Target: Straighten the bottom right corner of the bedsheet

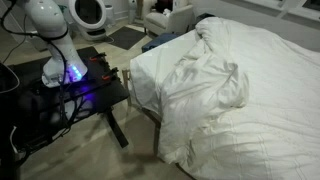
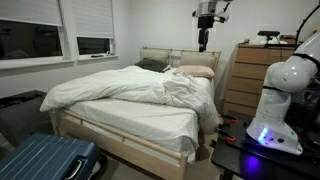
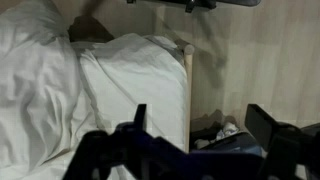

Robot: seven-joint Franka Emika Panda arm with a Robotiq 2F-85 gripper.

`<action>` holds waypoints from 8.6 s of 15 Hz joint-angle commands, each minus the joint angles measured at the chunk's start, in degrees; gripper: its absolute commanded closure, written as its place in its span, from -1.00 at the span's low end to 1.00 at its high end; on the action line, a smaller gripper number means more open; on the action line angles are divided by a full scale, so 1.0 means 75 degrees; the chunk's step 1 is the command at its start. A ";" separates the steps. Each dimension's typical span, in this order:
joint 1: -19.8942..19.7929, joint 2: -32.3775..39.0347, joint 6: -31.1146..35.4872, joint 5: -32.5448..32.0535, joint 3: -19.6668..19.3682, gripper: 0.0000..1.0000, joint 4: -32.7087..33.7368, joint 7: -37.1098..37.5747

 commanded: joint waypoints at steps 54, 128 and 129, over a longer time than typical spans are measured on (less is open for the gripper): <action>-0.1921 0.7425 0.5955 -0.0576 -0.0511 -1.00 0.0823 -0.5769; -0.1816 0.9126 0.9240 -0.2268 -0.0858 0.99 -0.0990 -0.3988; -0.1888 0.8919 0.8787 -0.2219 -0.0716 0.99 -0.1081 -0.4020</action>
